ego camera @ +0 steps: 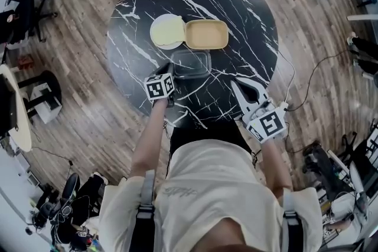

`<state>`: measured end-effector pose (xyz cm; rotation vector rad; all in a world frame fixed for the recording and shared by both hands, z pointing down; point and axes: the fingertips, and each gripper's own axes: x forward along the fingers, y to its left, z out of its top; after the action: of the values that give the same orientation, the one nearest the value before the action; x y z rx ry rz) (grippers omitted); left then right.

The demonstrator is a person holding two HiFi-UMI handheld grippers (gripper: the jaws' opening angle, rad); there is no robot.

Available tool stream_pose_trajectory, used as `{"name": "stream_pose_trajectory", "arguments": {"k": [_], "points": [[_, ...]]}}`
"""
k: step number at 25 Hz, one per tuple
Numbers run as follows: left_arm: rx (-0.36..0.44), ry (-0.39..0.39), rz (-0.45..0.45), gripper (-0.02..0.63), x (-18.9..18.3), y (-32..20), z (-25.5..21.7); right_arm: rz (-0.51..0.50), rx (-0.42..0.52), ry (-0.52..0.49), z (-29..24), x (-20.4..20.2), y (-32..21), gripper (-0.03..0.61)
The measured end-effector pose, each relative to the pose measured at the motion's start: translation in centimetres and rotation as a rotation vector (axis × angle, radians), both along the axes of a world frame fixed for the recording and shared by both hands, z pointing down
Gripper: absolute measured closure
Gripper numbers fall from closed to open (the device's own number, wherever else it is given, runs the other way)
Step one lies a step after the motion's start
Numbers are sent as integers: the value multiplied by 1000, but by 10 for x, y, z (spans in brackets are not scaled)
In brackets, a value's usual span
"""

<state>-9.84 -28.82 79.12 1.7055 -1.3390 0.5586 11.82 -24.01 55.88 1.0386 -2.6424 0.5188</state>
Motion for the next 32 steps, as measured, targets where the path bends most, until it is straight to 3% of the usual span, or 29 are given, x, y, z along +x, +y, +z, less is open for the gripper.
{"name": "stream_pose_trajectory", "arguments": {"k": [3,9,21,32], "points": [[8,22,-4,592,2,-2,0,-10,-1,7,1,-3,4,572],[61,-7,60,597,11,0,-9,-6,1,23,0,1,11,572],[290,-78,148,597,23,21,-91,-40,48,5,-15,-16,21,572],[494,-92,49,597,-3,41,-210,-77,159,-12,-53,-26,29,572]]}}
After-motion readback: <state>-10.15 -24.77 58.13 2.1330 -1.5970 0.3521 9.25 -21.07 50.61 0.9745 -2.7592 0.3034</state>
